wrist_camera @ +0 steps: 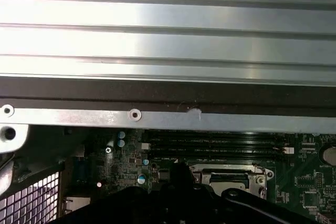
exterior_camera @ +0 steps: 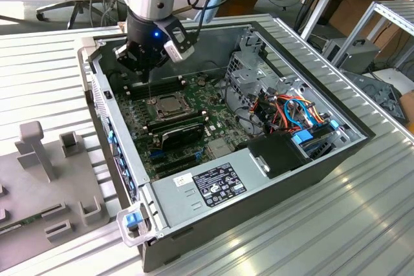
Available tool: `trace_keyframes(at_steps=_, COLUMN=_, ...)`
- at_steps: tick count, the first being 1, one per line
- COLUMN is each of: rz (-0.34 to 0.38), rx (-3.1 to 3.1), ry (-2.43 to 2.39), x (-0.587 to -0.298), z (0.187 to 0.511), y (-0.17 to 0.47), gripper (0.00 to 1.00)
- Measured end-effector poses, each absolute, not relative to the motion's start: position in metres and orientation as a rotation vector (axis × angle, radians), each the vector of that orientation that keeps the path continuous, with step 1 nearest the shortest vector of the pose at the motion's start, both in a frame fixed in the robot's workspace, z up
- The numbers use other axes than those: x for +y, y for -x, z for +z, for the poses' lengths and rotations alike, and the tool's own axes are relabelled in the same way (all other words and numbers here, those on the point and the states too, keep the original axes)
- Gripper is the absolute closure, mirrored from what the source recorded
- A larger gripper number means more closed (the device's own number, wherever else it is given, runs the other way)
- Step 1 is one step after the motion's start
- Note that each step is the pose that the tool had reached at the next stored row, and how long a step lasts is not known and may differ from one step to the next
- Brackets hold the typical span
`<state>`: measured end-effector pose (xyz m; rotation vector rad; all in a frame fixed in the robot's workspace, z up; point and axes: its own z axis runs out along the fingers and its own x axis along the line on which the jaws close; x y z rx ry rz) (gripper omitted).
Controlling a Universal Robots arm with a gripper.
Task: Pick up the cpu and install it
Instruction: 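Install the first cpu locking lever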
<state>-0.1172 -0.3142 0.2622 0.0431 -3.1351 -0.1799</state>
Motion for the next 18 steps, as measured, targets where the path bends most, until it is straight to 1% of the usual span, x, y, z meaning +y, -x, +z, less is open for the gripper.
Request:
trace_keyframes(at_steps=12, rz=-0.226, rx=-3.133, ry=-0.043, x=-0.316, z=0.262, y=0.096, gripper=0.89)
trace_keyframes(at_steps=16, rz=-0.23, rx=-3.132, ry=-0.043, x=-0.316, z=0.262, y=0.096, gripper=0.89)
trace_keyframes(at_steps=17, rz=-0.236, rx=-3.131, ry=-0.043, x=-0.316, z=0.262, y=0.096, gripper=0.89)
trace_keyframes(at_steps=18, rz=-0.265, rx=-3.128, ry=-0.043, x=-0.316, z=0.262, y=0.096, gripper=0.89)
